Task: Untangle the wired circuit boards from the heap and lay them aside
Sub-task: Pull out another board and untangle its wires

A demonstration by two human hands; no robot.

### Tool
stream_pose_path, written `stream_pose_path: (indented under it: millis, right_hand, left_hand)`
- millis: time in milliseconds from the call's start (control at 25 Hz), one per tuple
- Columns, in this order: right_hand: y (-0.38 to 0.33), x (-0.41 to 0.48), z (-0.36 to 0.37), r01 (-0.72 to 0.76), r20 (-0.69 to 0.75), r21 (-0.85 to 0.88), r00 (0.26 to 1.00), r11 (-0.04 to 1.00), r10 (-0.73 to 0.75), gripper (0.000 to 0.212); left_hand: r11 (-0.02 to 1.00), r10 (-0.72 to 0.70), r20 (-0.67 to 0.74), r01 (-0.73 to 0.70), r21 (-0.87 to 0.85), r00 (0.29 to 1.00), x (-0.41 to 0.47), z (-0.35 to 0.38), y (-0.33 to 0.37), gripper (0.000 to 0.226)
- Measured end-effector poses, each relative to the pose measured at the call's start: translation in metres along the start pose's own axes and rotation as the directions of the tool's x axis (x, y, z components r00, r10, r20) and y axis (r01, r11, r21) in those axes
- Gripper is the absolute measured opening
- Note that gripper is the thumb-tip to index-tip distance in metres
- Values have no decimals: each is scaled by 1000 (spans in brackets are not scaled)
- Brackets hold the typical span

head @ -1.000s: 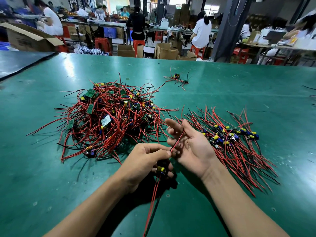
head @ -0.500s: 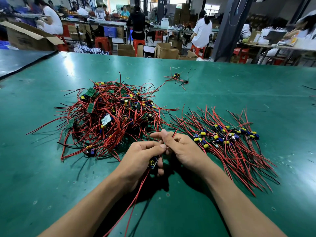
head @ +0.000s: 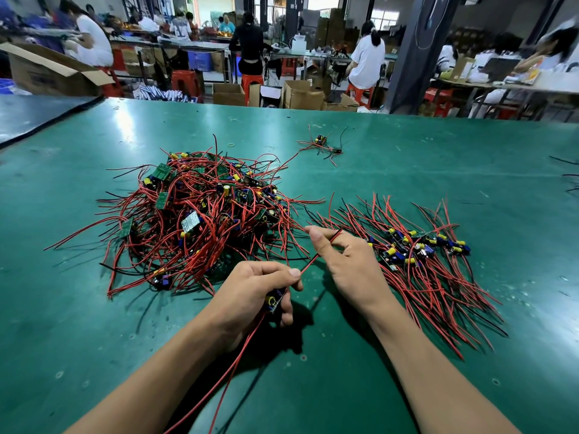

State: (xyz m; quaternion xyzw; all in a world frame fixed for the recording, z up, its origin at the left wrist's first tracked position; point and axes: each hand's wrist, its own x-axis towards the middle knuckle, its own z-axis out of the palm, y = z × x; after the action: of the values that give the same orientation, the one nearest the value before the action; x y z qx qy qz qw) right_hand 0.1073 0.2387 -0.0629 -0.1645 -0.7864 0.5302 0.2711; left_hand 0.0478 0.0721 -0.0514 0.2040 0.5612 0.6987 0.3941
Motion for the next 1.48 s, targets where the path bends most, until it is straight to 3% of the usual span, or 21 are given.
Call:
stream_pose_path:
  millis: [160,280,400,520,680,760,880,960,1040,1160,1360,1480]
  right_hand:
    - [2,3,-1,11,-131,-7,991,1000,-12,26]
    - [5,3,1,-38,-132,-40,991,998,33,48]
    - [2,5,2,-204,-41,139,977,969,211,58]
    - [-3,9,-3,-371,139,404,928,836,345,58]
    - [-2,11,-5,-449,221,504,893,738,393,56]
    - [-5,8,-2,-474,227,513,879,716,419,65]
    - [-13,-1,4,-456,257,424,889,783,378,63]
    - [-18,-8,10,-373,208,262,922,890,325,66]
    - [-22,-16,17,-242,132,113,965,964,226,55]
    - [-26,-25,28,-99,159,-6,982,995,99,41]
    - [-26,-24,25,-48,59,-135,997,990,56,30]
    - [-21,-16,14,-35,-110,-241,994,970,9,24]
  left_hand:
    - [1000,-17,15,17,12,1000,0,0,2,20]
    - [1000,-24,20,23,14,1000,0,-1,3,21]
    - [1000,-20,16,20,17,1000,0,-1,3,22]
    - [1000,-16,-6,16,15,1000,1,1,2,23]
    - [1000,-6,-52,8,27,999,3,3,2,23]
    - [1000,-1,-109,3,16,994,6,4,2,30]
    - [987,-54,-121,35,-158,991,12,2,7,57]
    - [968,-68,-87,44,-246,994,14,-1,9,70]
    - [952,-77,-52,58,-302,996,15,-1,8,76]
    - [928,-65,-8,57,-368,998,13,2,6,78]
    - [959,-26,-73,5,-283,997,14,0,7,67]
    - [988,111,-262,-135,-76,959,13,-1,4,35]
